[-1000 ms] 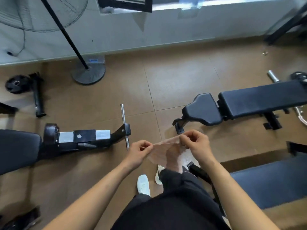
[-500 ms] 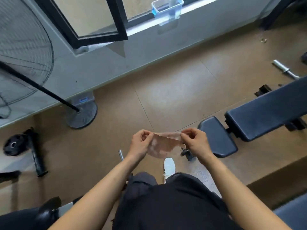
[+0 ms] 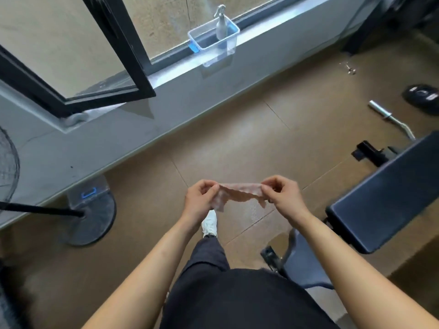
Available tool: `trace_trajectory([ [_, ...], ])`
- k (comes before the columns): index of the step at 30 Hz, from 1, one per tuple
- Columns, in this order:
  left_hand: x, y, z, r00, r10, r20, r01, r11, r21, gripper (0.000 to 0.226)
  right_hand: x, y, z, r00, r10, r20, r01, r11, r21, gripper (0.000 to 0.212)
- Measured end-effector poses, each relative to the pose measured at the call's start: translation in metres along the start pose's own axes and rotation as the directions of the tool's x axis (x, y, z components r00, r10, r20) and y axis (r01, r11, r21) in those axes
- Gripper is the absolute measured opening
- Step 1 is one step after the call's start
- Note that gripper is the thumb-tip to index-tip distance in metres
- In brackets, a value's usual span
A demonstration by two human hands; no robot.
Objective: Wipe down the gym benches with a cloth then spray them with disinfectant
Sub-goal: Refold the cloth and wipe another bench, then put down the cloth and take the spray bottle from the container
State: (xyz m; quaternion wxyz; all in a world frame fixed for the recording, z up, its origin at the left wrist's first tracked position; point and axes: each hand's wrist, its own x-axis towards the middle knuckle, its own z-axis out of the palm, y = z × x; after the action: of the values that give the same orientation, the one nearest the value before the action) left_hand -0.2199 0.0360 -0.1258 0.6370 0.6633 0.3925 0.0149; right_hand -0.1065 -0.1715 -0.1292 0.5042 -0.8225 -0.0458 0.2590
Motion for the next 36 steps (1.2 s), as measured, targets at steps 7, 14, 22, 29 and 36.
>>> trace_trajectory([
  [7,0.139,0.068,-0.029,0.998,-0.05,0.024,0.05,0.998,-0.032,0.01,0.125,-0.088,0.023,0.999,0.017,0.028,-0.015,0.997,-0.072,0.008],
  [14,0.286,0.152,-0.032,0.997,-0.08,0.015,0.08,0.997,-0.021,0.008,0.267,-0.125,0.036,0.992,0.128,-0.007,-0.127,0.99,0.055,0.012],
  [22,0.496,0.277,-0.001,0.99,0.0,-0.139,0.014,0.995,0.101,0.014,0.469,-0.142,0.014,0.975,0.216,0.059,-0.218,0.975,0.033,0.016],
  [29,0.639,0.35,-0.008,0.908,-0.069,-0.413,0.109,0.991,0.073,0.013,0.623,-0.21,-0.024,0.973,0.157,0.169,-0.141,0.984,-0.106,0.016],
  [36,0.727,0.35,-0.035,0.826,-0.226,-0.517,0.24,0.97,-0.041,0.009,0.739,-0.265,-0.015,0.975,0.157,0.155,-0.137,0.982,-0.131,0.016],
])
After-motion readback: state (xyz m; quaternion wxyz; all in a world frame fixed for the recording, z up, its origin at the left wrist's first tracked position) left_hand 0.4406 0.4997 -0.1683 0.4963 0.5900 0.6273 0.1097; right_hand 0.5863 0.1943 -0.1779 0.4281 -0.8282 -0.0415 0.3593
